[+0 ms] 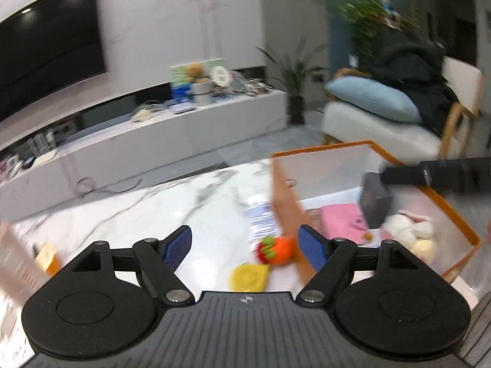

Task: Organize objects
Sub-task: 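Grasp the small brown cardboard box on the table with the right gripper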

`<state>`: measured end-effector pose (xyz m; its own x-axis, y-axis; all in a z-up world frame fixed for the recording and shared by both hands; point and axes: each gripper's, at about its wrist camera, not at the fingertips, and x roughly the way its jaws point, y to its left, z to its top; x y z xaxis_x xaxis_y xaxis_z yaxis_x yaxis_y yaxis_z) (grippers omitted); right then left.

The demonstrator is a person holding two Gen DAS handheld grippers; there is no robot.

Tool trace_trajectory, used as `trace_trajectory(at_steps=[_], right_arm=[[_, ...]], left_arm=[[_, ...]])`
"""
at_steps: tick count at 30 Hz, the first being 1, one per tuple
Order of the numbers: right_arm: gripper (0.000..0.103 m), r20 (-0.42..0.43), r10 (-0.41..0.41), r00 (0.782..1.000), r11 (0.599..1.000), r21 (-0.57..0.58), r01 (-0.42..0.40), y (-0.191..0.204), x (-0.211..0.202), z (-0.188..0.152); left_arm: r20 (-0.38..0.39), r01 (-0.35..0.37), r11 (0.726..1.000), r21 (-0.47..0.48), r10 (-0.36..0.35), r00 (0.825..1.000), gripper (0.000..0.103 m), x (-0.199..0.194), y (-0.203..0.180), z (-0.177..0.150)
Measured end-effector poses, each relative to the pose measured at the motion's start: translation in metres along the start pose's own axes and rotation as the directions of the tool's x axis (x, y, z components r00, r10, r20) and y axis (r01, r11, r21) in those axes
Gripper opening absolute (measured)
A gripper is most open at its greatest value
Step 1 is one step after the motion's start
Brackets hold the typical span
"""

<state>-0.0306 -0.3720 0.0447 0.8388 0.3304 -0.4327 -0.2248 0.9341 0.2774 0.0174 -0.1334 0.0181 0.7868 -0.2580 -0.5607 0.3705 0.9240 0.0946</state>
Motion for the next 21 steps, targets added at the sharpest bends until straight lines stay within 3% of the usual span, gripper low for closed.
trace_trajectory(at_steps=[3,6,8,12,15,17,18,19,21], right_arm=[[0.098,-0.047,0.05,0.998,0.978,-0.202,-0.059,0.026,0.009,-0.013],[0.098,-0.092,0.126,0.988,0.946,-0.29,-0.148,0.045,0.016,-0.019],[0.098,-0.157,0.205,0.966,0.912,-0.327,-0.247,0.058,0.021,-0.02],[0.098,-0.356,0.274,0.893,0.773,-0.471,-0.425,0.098,0.038,-0.027],[0.096,-0.567,0.157,0.809,0.646,-0.56,-0.518,0.123,0.064,-0.045],[0.093,-0.677,0.014,0.736,0.605,-0.58,-0.545,0.13,0.089,-0.058],[0.094,-0.665,-0.03,0.746,0.569,-0.625,-0.535,0.134,0.095,-0.061],[0.091,-0.674,-0.065,0.735,0.551,-0.639,-0.537,0.136,0.103,-0.062],[0.09,-0.729,-0.112,0.675,0.568,-0.604,-0.558,0.14,0.123,-0.057]], left_arm=[[0.049,-0.067,0.997,-0.041,0.069,0.996,0.089,-0.007,0.025,-0.023],[0.097,-0.092,0.991,-0.097,0.101,0.99,0.089,-0.008,0.05,-0.045],[0.104,-0.07,0.985,-0.158,0.087,0.991,0.089,-0.006,0.07,-0.057],[0.059,-0.006,0.978,-0.209,0.018,0.998,0.088,0.011,0.096,-0.071],[0.058,-0.033,0.98,-0.195,0.045,0.997,0.088,0.013,0.106,-0.068],[0.074,-0.014,0.977,-0.211,0.031,0.997,0.088,0.01,0.113,-0.065],[0.077,0.0,0.974,-0.226,0.018,0.997,0.088,0.009,0.117,-0.062],[0.081,0.011,0.971,-0.24,0.009,0.997,0.088,0.008,0.12,-0.063],[0.084,0.033,0.968,-0.25,-0.012,0.996,0.088,0.007,0.125,-0.063]])
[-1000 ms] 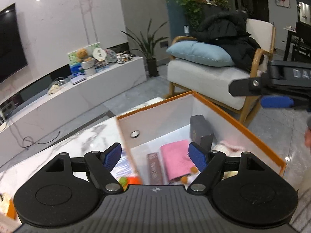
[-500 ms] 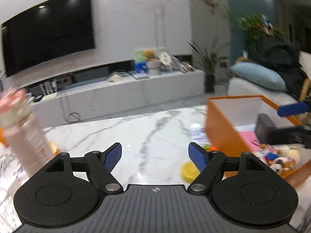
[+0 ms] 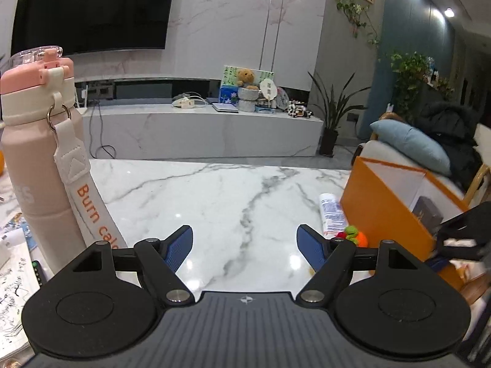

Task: Organize objects
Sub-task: 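Grasp the small brown cardboard box on the table with the right gripper, then carry the cardboard box toward the orange box with the right while the left grasps the yellow tape measure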

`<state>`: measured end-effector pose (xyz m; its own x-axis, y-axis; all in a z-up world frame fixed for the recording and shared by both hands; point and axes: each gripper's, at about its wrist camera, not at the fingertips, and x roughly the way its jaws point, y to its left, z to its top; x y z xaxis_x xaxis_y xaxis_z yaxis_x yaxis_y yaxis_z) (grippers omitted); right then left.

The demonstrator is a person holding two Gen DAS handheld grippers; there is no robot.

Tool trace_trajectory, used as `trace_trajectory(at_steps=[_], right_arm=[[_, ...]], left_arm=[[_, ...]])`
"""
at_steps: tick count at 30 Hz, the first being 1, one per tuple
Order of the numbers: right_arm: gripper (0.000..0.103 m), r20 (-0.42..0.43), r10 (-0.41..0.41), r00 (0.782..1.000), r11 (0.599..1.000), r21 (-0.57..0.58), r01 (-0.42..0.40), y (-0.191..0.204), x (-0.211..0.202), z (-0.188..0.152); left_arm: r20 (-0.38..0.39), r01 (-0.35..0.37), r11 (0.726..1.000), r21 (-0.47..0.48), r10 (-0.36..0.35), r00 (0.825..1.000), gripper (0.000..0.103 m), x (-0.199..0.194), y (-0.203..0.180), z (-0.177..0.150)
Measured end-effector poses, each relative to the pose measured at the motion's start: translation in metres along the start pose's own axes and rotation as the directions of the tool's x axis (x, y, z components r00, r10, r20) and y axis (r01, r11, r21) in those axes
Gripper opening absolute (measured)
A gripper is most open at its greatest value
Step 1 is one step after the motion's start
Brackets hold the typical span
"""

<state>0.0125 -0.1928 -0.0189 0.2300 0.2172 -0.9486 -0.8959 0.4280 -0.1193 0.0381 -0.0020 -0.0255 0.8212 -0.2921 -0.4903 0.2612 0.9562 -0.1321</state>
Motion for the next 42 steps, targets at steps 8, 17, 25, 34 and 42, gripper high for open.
trace_trajectory(at_steps=[8,17,25,34,42], right_arm=[[0.061,-0.262,-0.017,0.965,0.997,-0.075,-0.002,-0.001,0.046,0.013],[0.052,-0.304,-0.04,0.952,0.999,-0.004,0.041,-0.006,0.055,0.01],[0.051,-0.015,-0.042,0.999,0.878,0.477,0.044,-0.032,0.004,-0.001],[0.051,0.266,-0.249,0.931,0.573,0.816,-0.08,-0.032,-0.037,-0.024],[0.052,0.368,-0.433,0.823,0.373,0.904,-0.208,-0.04,-0.079,-0.098]], left_arm=[[0.018,0.016,1.0,-0.026,-0.016,1.0,0.088,-0.006,0.016,-0.001],[-0.008,0.048,0.997,-0.062,-0.049,0.999,0.088,-0.002,0.023,0.0],[-0.027,0.03,0.997,-0.066,-0.031,0.999,0.088,0.001,0.022,-0.004],[-0.123,0.114,0.993,-0.022,-0.116,0.986,0.089,0.02,0.012,-0.013],[-0.295,0.288,0.954,0.078,-0.254,0.921,0.09,0.082,-0.025,-0.019]])
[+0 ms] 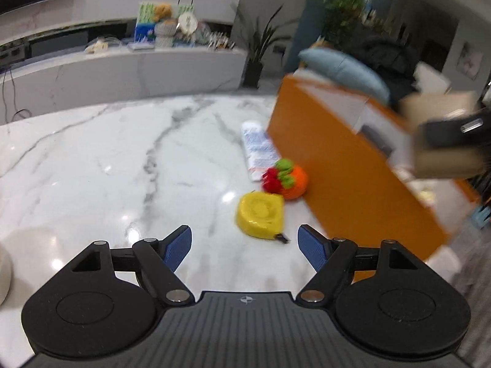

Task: Organize objects
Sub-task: 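Carry the cardboard box toward the orange box with the right while the left grasps the yellow tape measure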

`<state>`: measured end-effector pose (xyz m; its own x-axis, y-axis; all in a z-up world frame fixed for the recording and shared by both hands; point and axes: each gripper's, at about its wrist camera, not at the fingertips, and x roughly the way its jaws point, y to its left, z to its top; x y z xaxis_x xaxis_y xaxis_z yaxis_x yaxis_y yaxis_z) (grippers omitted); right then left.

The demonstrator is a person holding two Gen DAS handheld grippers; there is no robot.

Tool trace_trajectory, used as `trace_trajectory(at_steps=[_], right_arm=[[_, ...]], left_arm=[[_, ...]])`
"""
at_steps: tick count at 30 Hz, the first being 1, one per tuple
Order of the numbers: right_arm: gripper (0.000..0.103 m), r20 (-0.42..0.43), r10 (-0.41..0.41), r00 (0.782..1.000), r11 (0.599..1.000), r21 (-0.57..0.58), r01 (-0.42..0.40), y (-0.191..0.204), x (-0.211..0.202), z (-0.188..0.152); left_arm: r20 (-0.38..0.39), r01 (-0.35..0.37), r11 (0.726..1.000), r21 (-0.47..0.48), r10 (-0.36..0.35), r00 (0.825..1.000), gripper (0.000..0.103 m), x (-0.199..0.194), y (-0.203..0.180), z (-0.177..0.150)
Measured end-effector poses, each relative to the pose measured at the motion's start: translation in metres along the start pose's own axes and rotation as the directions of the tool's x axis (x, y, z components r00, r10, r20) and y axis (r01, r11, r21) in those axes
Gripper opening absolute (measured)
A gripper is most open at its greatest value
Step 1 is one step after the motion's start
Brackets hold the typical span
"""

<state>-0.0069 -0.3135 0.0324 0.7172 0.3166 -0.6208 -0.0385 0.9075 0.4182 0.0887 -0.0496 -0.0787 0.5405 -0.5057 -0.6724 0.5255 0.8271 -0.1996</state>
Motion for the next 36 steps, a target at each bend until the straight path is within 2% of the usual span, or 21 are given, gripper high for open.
trace_trajectory(at_steps=[2,4,9,11,14,15,20,23,25,26,27,28,30,36], right_arm=[[0.052,0.021,0.031,0.999,0.998,0.053,-0.032,-0.014,-0.007,0.0],[0.052,0.027,0.039,0.999,0.996,0.083,-0.041,-0.026,-0.008,-0.001],[0.052,0.018,0.002,1.0,0.987,0.162,-0.005,-0.054,-0.007,-0.002],[0.052,0.015,-0.013,1.0,0.984,0.18,0.01,-0.062,-0.004,-0.003],[0.052,0.019,-0.007,1.0,0.981,0.196,0.003,-0.067,-0.006,-0.005],[0.048,0.025,-0.002,1.0,0.981,0.191,-0.003,-0.066,-0.008,-0.006],[0.048,0.044,0.013,0.999,0.984,0.178,-0.02,-0.062,-0.007,-0.004],[0.048,0.031,0.013,0.999,0.986,0.165,-0.018,-0.06,-0.003,-0.005],[0.048,0.028,0.01,1.0,0.986,0.164,-0.015,-0.06,-0.002,-0.006],[0.048,0.028,0.006,1.0,0.987,0.162,-0.01,-0.06,-0.002,-0.006],[0.048,0.029,0.002,1.0,0.987,0.161,-0.006,-0.06,-0.002,-0.006],[0.048,0.032,-0.001,1.0,0.986,0.164,-0.004,-0.061,-0.003,-0.006],[0.048,0.035,-0.003,0.999,0.986,0.17,-0.003,-0.062,-0.004,-0.006],[0.048,0.04,-0.01,0.999,0.984,0.177,0.002,-0.066,-0.008,-0.005]], left_arm=[[-0.032,-0.017,1.0,0.015,0.017,0.999,0.09,0.017,0.0,0.001],[-0.024,-0.023,1.0,0.011,0.024,0.999,0.09,0.026,0.0,0.0],[-0.034,0.035,0.998,-0.054,-0.037,0.999,0.089,0.045,0.0,0.003],[-0.041,0.023,0.999,-0.029,-0.024,0.999,0.089,0.05,-0.006,0.005],[-0.041,-0.04,0.999,0.032,0.042,0.998,0.087,0.058,-0.016,0.009],[-0.051,-0.037,0.998,0.042,0.039,0.998,0.086,0.059,-0.018,0.011],[-0.069,-0.043,0.994,0.1,0.05,0.996,0.085,0.071,-0.03,0.014],[-0.071,-0.039,0.991,0.126,0.049,0.996,0.082,0.074,-0.036,0.015],[-0.069,-0.053,0.986,0.158,0.064,0.996,0.073,0.076,-0.041,0.015],[-0.067,-0.074,0.98,0.184,0.087,0.994,0.063,0.078,-0.044,0.015],[-0.062,-0.092,0.972,0.218,0.108,0.992,0.058,0.079,-0.048,0.015],[-0.07,-0.091,0.968,0.234,0.11,0.991,0.058,0.079,-0.05,0.016],[-0.093,-0.093,0.976,0.199,0.113,0.989,0.058,0.081,-0.049,0.019],[-0.095,-0.13,0.972,0.197,0.151,0.984,0.058,0.08,-0.055,0.02]])
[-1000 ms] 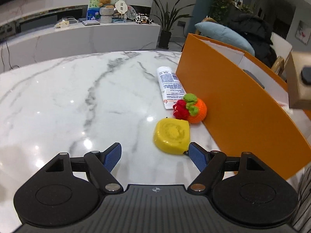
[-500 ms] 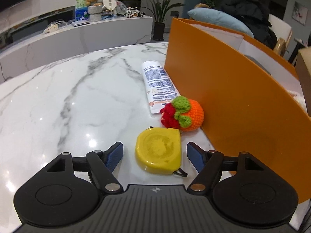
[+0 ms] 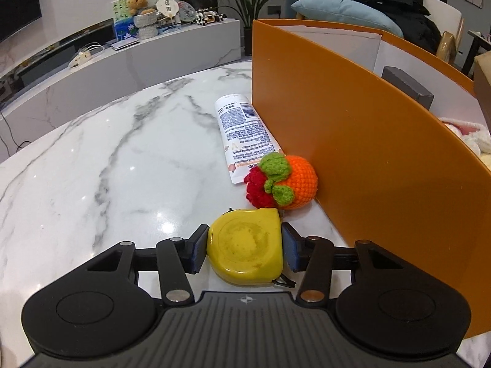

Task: Organize objects
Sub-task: 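Carry the cardboard box toward the orange box with the right while the left grasps the yellow tape measure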

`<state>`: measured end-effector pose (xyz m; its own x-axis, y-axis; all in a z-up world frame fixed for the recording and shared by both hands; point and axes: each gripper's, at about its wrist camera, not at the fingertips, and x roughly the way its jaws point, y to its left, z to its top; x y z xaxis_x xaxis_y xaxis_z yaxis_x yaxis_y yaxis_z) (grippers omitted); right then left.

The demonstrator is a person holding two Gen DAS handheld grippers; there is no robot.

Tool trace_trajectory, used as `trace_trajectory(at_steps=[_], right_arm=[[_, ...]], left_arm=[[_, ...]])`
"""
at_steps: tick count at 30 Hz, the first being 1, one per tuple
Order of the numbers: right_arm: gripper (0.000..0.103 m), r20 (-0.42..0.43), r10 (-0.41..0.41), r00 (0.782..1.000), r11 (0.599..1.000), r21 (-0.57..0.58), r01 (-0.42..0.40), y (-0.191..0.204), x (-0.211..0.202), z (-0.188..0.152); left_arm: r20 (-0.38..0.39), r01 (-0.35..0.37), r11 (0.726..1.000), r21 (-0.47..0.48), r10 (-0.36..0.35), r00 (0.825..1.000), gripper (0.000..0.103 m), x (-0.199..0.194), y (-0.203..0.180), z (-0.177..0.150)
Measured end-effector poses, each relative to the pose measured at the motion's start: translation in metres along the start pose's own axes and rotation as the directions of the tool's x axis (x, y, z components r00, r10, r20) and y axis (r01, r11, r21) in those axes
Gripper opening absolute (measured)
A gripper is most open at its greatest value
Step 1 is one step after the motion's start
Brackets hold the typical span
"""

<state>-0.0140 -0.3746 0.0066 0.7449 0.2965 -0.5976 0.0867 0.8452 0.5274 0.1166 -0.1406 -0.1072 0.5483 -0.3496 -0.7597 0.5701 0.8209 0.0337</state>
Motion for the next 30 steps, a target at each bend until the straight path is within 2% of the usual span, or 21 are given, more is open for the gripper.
trace_trajectory(at_steps=[4,8,13,15,16,19,22,25,30], right_arm=[[0.048,0.008,0.0,1.0,1.0,0.01,0.0,-0.002,-0.002,0.001],[0.048,0.031,-0.024,0.999,0.999,0.026,0.023,-0.008,-0.009,0.003],[0.048,0.045,-0.03,0.999,0.999,0.025,0.029,-0.013,-0.015,0.002],[0.048,0.035,-0.043,0.998,0.999,0.015,0.042,-0.013,-0.013,0.001],[0.048,0.029,-0.053,0.998,0.999,0.007,0.053,-0.012,-0.012,0.0],[0.048,-0.008,-0.067,0.998,0.997,-0.031,0.067,-0.01,-0.004,-0.003],[0.048,-0.044,-0.067,0.997,0.996,-0.066,0.064,-0.01,0.003,-0.006],[0.048,-0.046,-0.079,0.996,0.994,-0.083,0.075,-0.012,0.009,-0.004],[0.048,-0.015,-0.14,0.99,0.986,-0.093,0.138,-0.007,0.026,0.029]], left_arm=[[0.021,-0.029,0.999,-0.044,0.03,0.999,0.057,-0.012,0.001,-0.001],[0.087,-0.063,0.989,-0.137,0.076,0.993,0.057,-0.051,0.01,-0.004],[0.136,-0.125,0.962,-0.241,0.161,0.977,0.058,-0.105,0.015,-0.025],[0.149,-0.123,0.954,-0.274,0.169,0.974,0.057,-0.118,0.017,-0.034],[0.162,-0.119,0.953,-0.277,0.169,0.972,0.058,-0.123,0.018,-0.038],[0.193,-0.172,0.947,-0.273,0.229,0.954,0.058,-0.13,0.019,-0.042],[0.192,-0.14,0.949,-0.281,0.199,0.961,0.058,-0.131,0.027,-0.04],[0.193,-0.149,0.95,-0.273,0.206,0.959,0.058,-0.131,0.029,-0.042],[0.175,-0.135,0.956,-0.26,0.185,0.967,0.058,-0.126,0.03,-0.05]])
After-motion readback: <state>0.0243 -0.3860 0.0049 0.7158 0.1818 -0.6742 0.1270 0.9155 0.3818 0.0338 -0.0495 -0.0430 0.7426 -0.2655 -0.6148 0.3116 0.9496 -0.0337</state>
